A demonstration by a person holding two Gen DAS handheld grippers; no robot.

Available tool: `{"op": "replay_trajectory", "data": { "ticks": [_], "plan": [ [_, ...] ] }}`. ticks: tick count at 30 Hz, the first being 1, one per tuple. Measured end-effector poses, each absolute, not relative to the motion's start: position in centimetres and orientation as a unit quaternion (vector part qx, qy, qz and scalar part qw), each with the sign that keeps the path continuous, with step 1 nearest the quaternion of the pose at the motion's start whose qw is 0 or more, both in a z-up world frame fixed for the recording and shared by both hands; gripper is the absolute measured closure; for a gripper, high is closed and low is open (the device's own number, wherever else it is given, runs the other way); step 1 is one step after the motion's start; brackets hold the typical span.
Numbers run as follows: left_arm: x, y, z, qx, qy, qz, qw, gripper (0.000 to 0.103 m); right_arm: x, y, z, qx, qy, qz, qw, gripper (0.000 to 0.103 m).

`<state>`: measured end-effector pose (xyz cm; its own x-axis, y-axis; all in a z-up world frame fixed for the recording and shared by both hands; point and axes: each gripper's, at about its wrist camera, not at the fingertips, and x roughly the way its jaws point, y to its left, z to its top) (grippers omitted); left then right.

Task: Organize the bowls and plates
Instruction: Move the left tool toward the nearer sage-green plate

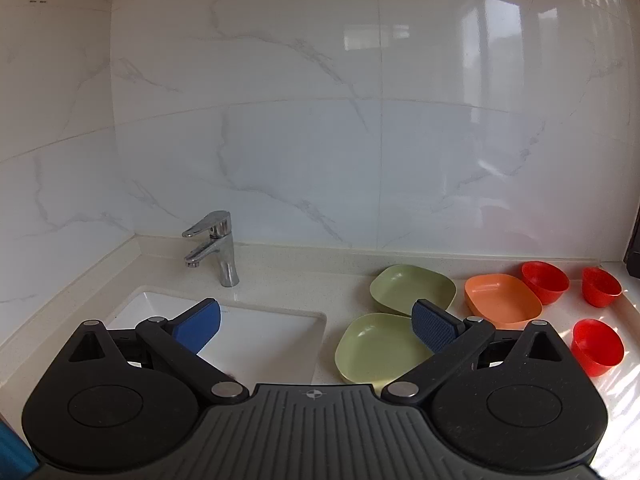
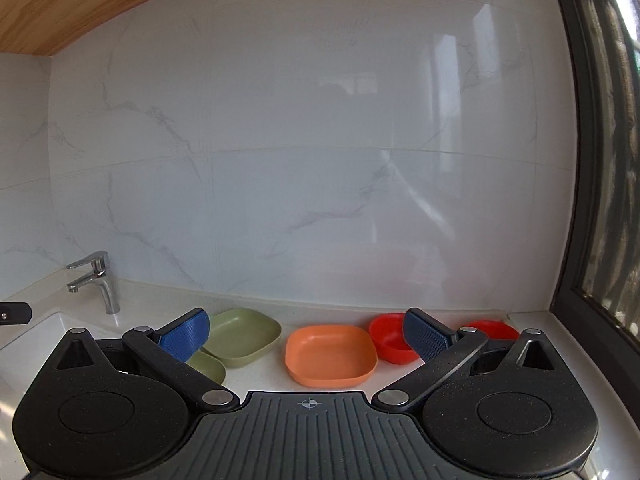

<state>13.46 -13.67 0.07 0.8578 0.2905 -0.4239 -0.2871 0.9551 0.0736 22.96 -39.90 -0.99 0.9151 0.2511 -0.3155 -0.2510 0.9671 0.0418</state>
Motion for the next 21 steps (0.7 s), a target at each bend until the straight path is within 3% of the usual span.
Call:
{"op": "replay_trajectory", "data": {
  "ticks": [10,21],
  "plan": [
    [17.2,-14.1,0.5,0.031,0.202,0.163,0.965,0.001,28.8,-39.9,-2.3,0.022,0.163,0.178,0.97,0.0],
    [21.8,-10.7,-2.9,0.012,0.216,0.091,0.972,0.004,30.4,-36.8,-5.1,0.014,0.183,0.144,0.972,0.0]
  ]
}}
